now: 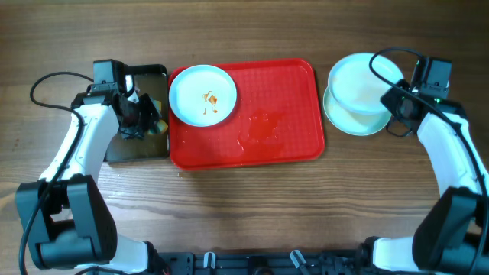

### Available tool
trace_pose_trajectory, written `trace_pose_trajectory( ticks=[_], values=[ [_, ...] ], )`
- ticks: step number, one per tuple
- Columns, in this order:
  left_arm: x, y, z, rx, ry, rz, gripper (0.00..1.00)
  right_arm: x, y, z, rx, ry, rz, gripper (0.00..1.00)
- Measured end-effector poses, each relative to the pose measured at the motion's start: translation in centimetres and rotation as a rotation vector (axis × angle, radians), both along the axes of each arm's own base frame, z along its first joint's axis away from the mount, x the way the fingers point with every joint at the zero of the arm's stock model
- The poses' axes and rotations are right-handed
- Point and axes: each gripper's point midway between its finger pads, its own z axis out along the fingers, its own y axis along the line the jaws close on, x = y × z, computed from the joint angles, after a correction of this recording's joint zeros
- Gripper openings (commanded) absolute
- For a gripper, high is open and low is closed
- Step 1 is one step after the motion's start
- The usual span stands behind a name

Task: Clean dirty plates on tray and stack at the side
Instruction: 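Lift the plate with the right gripper and stack it on the first plate, then move the right gripper to the left plate and grip its rim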

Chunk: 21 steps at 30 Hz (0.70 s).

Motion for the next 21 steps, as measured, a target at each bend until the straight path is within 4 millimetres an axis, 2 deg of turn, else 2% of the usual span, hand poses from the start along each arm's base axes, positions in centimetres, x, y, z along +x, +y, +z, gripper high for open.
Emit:
trace_pose_trajectory(
  ticks=[1,2,3,4,9,11,12,15,16,18,19,21],
  values=[
    [0.0,0.0,0.0,0.0,0.0,0.0,0.04,-0.1,-0.2,-0.8,0.005,0.021,-0.005,0.11],
    [0.0,0.0,0.0,0.0,0.0,0.0,0.04,-0.2,-0.2,-1.6,0.012,0.041,-0.007,0.2],
    [0.0,0.0,0.0,0.0,0.0,0.0,0.04,-0.3,-0.2,-2.4,0.022,0.062,-0.008,0.38],
    [0.0,0.0,0.0,0.0,0.0,0.0,0.04,0.0,0.2,-3.0,0.04,0.066,0.011,0.44],
    [0.0,0.0,0.0,0.0,0.0,0.0,0.04,0.7,4.0,-3.0,0.162,0.036,0.252,0.49],
    [0.0,0.0,0.0,0.0,0.0,0.0,0.04,1.0,6.8,-2.6,0.23,0.004,0.394,0.52],
    [0.0,0.0,0.0,0.0,0.0,0.0,0.04,1.1,8.8,-2.2,0.267,-0.014,0.477,0.54],
    [0.0,0.0,0.0,0.0,0.0,0.0,0.04,0.8,15.2,-1.6,0.317,-0.031,0.695,0.58],
    [0.0,0.0,0.0,0.0,0.0,0.0,0.04,0.5,18.5,-1.1,0.325,-0.036,0.796,0.61],
    [0.0,0.0,0.0,0.0,0.0,0.0,0.04,0.0,23.0,0.1,0.315,-0.044,0.932,0.68],
    [0.0,0.0,0.0,0.0,0.0,0.0,0.04,-0.1,24.8,0.9,0.3,-0.054,0.984,0.69],
    [0.0,0.0,0.0,0.0,0.0,0.0,0.04,-0.4,27.1,2.1,0.259,-0.045,1.04,0.69]
  ],
)
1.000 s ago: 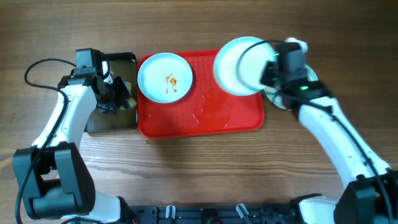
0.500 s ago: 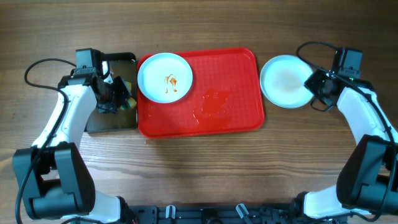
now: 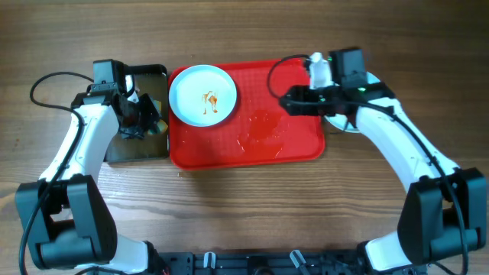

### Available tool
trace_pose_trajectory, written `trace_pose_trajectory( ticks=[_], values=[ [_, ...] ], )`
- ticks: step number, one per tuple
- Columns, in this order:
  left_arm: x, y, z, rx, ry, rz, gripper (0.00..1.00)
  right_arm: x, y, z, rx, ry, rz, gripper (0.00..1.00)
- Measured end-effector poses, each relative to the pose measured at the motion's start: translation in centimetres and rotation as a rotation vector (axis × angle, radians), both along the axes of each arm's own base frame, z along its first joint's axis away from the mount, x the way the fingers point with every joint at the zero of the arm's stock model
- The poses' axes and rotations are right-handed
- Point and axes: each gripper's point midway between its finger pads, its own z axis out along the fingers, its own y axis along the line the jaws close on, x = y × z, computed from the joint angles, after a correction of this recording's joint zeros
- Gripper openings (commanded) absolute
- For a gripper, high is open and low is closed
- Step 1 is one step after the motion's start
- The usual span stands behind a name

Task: Clean dirty plates on tray and stack at the side
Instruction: 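Move the right gripper to the left plate and grip its rim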

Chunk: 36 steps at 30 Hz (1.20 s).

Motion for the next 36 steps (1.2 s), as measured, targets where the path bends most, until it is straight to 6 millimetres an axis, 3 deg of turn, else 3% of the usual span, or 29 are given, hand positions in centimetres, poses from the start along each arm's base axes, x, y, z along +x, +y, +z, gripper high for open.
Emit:
trace_pose_trajectory(
  ticks=[2,4,7,12,16,18,24,27,33,36],
  values=[
    [0.0,0.0,0.0,0.0,0.0,0.0,0.04,-0.3,2.1,1.9,-0.019,-0.019,0.051,0.7],
    [0.0,0.0,0.0,0.0,0.0,0.0,0.04,-0.1,2.6,3.5,-0.039,-0.002,0.06,0.7],
    [0.0,0.0,0.0,0.0,0.0,0.0,0.04,1.4,4.3,3.9,-0.058,0.009,0.085,0.69],
    [0.0,0.0,0.0,0.0,0.0,0.0,0.04,3.5,7.8,0.6,-0.046,0.001,0.112,0.64],
    [0.0,0.0,0.0,0.0,0.001,0.0,0.04,3.2,10.5,-4.9,-0.051,0.1,0.096,0.62],
    [-0.1,0.0,0.0,0.0,0.003,0.0,0.04,2.8,11.2,-6.2,-0.053,0.126,0.095,0.61],
    [-0.1,0.0,0.0,0.0,0.005,0.0,0.04,2.2,14.1,-8.5,-0.03,0.17,0.041,0.37],
    [-0.1,0.0,0.0,0.0,0.005,0.0,0.04,1.7,14.6,-9.3,-0.04,0.205,0.001,0.27],
    [-0.1,0.0,0.0,0.0,0.005,0.0,0.04,1.5,13.1,-10.2,-0.082,0.274,-0.146,0.05],
    [-0.1,0.0,0.0,0.0,0.005,0.0,0.04,0.2,12.2,-10.8,-0.123,0.335,-0.167,0.05]
  ],
)
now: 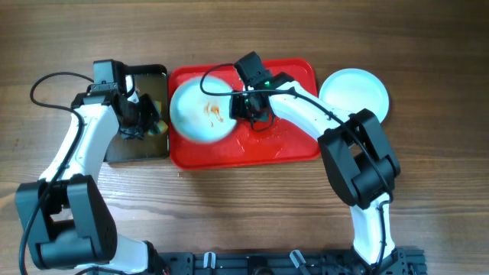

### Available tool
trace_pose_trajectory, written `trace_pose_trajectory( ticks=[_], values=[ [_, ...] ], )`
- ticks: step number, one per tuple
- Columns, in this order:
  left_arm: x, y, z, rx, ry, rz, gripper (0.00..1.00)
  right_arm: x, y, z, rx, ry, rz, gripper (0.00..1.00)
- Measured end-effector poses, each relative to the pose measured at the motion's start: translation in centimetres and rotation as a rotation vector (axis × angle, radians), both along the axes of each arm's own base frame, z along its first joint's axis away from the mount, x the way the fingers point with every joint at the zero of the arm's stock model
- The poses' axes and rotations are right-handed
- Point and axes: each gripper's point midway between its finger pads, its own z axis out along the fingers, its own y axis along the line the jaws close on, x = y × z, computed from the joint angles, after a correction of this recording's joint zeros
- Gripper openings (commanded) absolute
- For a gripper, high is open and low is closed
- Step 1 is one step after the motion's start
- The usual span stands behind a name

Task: Clean dirty plates on tray and stack at the side
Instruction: 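Move the right gripper to the left plate and grip its rim, then scrub the left plate with the sponge in the left gripper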

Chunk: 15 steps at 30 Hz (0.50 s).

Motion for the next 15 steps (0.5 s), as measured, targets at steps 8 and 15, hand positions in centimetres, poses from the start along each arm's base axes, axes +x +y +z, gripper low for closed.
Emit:
trace_pose_trajectory(
  ticks=[8,15],
  values=[
    [0.0,-0.9,0.0,-0.005,-0.001,-0.023,0.04,-3.8,-2.2,-0.5,-0.093,0.131,0.103,0.04],
    [2.2,-13.4,1.2,-0.212,-0.125,-0.199,0.04,-3.8,-2.1,-0.4,-0.092,0.118,0.126,0.04]
  ],
)
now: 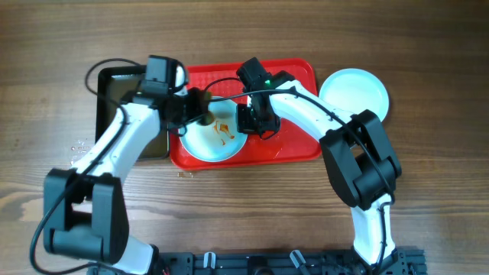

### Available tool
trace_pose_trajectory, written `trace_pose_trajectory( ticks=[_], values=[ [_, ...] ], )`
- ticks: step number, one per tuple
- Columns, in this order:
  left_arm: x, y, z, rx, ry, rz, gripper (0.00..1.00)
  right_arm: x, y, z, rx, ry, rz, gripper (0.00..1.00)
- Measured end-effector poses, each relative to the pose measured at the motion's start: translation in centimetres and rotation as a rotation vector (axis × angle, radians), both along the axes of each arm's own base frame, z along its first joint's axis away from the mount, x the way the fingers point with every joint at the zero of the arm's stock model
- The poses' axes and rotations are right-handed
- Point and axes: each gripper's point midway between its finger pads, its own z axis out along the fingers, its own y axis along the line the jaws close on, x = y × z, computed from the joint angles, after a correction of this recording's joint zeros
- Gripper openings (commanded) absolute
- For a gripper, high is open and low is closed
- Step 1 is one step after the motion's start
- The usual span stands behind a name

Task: Clean dirty plates on tray and stack at the side
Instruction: 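Scrub the left plate with the sponge in the left gripper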

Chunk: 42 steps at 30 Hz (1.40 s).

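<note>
A white plate (205,142) with an orange stain (224,131) lies at the left end of the red tray (294,137). My left gripper (200,114) reaches in from the left over the plate's far rim, shut on a dark yellowish sponge (205,118). My right gripper (246,122) is at the plate's right rim and appears shut on it. Clean white plates (354,93) are stacked on the table right of the tray.
A dark rectangular tray (114,92) sits left of the red tray, partly under my left arm. A few water drops (76,145) lie on the wooden table at the left. Cables loop over both arms.
My left gripper has left the dark tray and is now over the dirty plate with the sponge. The plate lies nearer the tray's front edge, with my right gripper still at its rim.
At first my right gripper was at the white plates on the right and my left sat in the dark tray. Then the right arm was over the red tray's right end, then at the dirty plate's rim. Now both grippers meet at that plate.
</note>
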Motion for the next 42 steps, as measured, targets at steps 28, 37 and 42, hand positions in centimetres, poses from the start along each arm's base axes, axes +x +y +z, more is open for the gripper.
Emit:
trace_pose_trajectory(
  ticks=[28,37,42],
  values=[
    [-2.9,2.1,-6.8,-0.165,0.222,0.068,0.04,0.0,0.0,0.0,0.0,-0.001,0.003,0.04],
    [-5.1,-5.0,-7.0,-0.079,0.231,0.004,0.04,0.0,0.0,0.0,0.0,0.0,0.003,0.04],
    [-5.1,-6.4,-7.0,-0.073,0.254,0.111,0.04,0.0,-0.1,0.0,-0.001,0.003,0.0,0.04]
  ],
)
